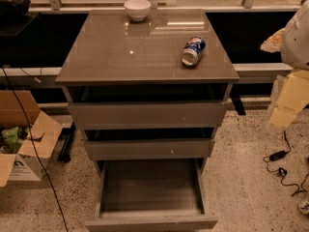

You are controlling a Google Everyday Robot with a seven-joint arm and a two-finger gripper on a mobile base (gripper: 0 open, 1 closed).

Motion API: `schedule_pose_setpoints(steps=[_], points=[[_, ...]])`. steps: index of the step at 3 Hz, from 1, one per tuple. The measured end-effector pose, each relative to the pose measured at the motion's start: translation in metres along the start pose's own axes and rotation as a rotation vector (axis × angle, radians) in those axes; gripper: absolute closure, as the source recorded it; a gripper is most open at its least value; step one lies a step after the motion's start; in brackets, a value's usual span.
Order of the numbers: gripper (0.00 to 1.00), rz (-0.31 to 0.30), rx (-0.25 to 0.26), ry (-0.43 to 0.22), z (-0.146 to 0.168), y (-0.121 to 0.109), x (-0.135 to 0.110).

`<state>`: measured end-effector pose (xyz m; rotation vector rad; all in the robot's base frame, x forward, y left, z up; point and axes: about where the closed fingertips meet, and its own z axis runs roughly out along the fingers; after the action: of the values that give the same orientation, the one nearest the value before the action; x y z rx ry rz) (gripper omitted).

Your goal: Close bottom drawer

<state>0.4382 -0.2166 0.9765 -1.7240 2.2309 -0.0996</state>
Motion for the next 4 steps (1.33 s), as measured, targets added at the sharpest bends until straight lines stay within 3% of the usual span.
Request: schedule_pose_setpoints(steps=[1, 2, 3, 4], points=[[0.0, 0.0, 0.0, 0.0, 0.0, 0.0, 0.0], [0.07, 0.0, 0.0, 0.0, 0.0, 0.0, 0.0], [0.31, 0.001, -0.018, -0.02, 0.016, 0.004, -0.004], [0.54, 0.031, -0.065, -0.041, 0.056, 0.013, 0.001]])
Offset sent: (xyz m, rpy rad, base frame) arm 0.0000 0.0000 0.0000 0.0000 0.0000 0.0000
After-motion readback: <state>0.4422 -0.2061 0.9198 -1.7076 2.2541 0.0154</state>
